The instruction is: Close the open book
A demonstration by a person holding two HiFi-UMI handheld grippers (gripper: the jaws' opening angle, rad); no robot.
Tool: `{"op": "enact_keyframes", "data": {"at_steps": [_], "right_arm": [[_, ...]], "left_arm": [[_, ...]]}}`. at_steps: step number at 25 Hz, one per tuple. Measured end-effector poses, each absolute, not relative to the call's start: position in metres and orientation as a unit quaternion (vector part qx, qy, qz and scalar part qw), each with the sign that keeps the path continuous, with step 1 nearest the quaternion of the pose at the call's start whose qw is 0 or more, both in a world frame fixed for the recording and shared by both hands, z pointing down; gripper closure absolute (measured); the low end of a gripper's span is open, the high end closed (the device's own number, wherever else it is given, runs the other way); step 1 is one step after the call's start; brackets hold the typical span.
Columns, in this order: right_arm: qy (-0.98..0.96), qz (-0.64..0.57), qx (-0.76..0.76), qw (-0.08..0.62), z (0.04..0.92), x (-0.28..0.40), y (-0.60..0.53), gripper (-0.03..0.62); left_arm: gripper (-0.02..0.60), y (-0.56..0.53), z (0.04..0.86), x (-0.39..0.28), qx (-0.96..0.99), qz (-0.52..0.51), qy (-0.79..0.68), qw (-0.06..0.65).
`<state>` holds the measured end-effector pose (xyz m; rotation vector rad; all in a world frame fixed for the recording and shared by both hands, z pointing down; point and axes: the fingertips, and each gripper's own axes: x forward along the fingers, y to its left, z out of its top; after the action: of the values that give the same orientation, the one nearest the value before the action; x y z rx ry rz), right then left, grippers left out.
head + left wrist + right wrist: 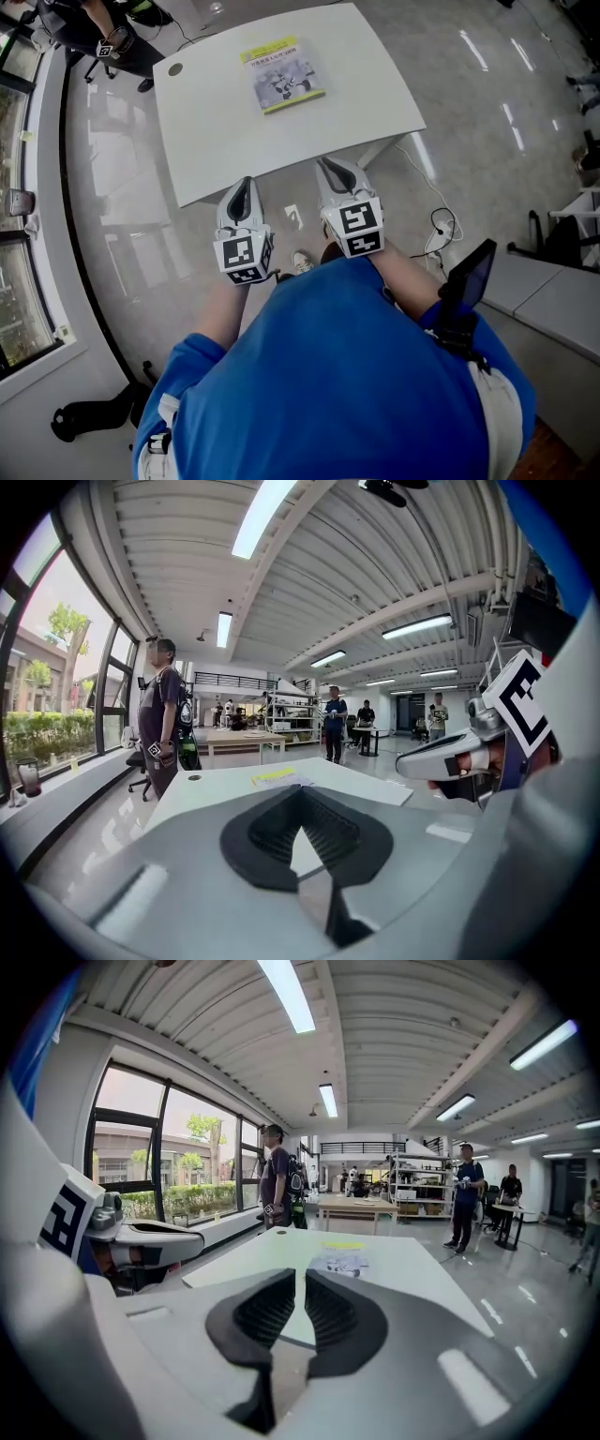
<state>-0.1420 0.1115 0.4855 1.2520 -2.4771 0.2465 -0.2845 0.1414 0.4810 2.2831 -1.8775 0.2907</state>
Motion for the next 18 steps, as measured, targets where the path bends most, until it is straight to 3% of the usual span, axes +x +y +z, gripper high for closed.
{"op": "enact_keyframes", "data": {"at_steps": [18], "right_arm": [[-0.880, 0.088, 0.441, 0.151, 0.458, -0.089, 0.157, 0.591]], "left_arm": [[0.575, 0.184, 0.457, -0.239, 0.760, 0.082, -0.640, 0.076]]}}
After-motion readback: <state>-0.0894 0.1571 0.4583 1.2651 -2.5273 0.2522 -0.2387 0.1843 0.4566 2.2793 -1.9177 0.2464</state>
